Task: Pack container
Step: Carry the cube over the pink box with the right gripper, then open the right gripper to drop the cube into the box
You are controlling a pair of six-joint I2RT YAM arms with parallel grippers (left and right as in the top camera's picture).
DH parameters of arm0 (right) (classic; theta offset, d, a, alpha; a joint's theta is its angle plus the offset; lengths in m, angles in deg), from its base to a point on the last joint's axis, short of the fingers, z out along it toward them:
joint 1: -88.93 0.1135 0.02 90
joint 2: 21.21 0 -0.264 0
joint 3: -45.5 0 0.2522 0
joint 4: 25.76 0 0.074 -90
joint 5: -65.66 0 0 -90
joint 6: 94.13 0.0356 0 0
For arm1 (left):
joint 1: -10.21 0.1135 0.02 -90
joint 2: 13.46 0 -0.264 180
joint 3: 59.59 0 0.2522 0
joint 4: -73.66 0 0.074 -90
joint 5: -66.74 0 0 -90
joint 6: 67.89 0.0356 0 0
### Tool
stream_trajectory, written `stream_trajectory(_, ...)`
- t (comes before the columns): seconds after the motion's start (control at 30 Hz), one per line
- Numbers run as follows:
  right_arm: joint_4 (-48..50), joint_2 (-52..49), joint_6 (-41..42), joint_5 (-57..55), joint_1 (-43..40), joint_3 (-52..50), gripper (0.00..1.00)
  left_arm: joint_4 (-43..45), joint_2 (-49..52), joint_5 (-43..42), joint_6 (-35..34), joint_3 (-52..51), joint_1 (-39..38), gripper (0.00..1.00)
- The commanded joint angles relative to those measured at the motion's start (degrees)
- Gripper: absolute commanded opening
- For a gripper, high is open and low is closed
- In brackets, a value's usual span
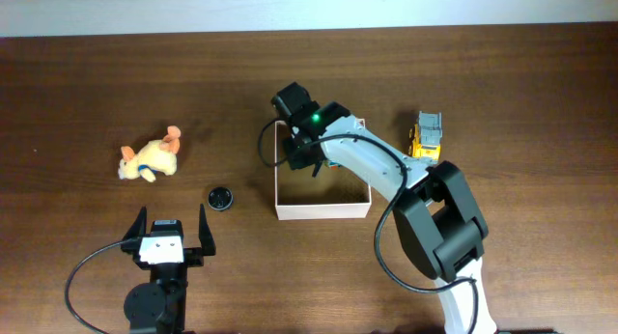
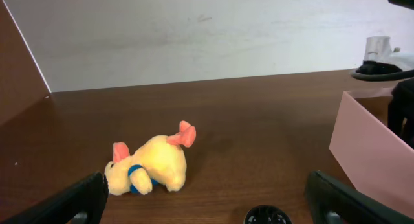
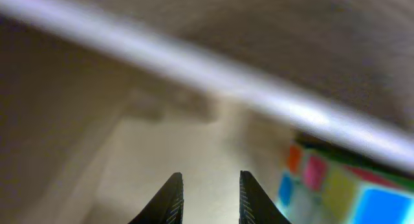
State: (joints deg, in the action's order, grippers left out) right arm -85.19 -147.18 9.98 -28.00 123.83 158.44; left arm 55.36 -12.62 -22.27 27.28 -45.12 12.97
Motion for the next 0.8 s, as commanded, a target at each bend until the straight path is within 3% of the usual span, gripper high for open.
stream_trajectory(0.0,0.0,-0.9,-0.3,-2.9,-1.6,0.3,0.24,-0.2,-0.4,-0.4,1.1,-0.2,0.4,0.99)
stream_trajectory(0.77,-1.2,-0.9,-0.2,-3.3,-4.2,0.3,0.24,-0.2,-0.4,-0.4,1.1,-0.2,0.4,0.99)
